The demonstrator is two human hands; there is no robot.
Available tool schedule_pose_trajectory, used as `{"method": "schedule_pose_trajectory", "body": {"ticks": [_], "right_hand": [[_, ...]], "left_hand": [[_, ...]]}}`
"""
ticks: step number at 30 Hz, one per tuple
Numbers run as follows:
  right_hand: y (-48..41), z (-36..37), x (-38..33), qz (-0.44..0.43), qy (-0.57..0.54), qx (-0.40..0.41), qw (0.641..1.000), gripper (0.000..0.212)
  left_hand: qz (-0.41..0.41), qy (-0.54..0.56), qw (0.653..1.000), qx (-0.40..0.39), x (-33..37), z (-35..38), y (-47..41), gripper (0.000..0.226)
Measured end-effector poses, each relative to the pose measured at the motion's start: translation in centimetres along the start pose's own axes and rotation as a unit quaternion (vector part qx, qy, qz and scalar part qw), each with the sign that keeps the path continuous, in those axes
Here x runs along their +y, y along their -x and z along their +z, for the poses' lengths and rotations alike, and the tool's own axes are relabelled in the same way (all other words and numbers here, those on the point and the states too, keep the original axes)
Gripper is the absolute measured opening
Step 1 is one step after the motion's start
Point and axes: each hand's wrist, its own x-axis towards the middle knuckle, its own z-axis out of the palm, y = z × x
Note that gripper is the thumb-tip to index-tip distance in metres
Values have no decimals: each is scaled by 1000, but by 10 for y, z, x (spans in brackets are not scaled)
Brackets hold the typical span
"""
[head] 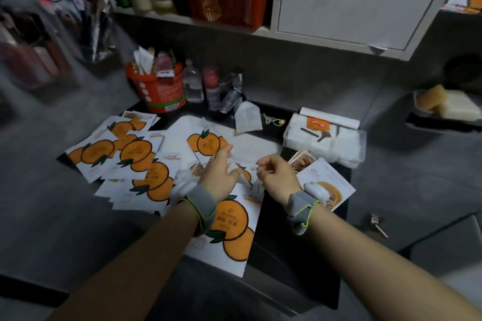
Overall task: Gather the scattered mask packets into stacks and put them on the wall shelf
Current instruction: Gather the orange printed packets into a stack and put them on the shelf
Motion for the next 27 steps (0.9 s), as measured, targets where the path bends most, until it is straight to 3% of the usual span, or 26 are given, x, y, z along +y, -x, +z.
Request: {"method": "schedule_pose_trajectory", "body": {"ticks": [7, 12, 21, 27], "right_hand": [[24, 29, 16, 51, 98, -51, 993, 20], [26, 41, 21, 59, 104, -39, 992, 27], [34, 50, 24, 149, 23, 3, 988, 73], [29, 41, 30, 161, 18, 85, 983, 29]], "left_hand": [[-106, -157, 981, 47, -63, 5, 19, 67], [-138, -92, 983, 85, -84, 1, 24, 72], [-144, -24, 985, 91, -98, -5, 29, 71], [-162, -23, 983, 79, -103, -11, 30, 65]]}}
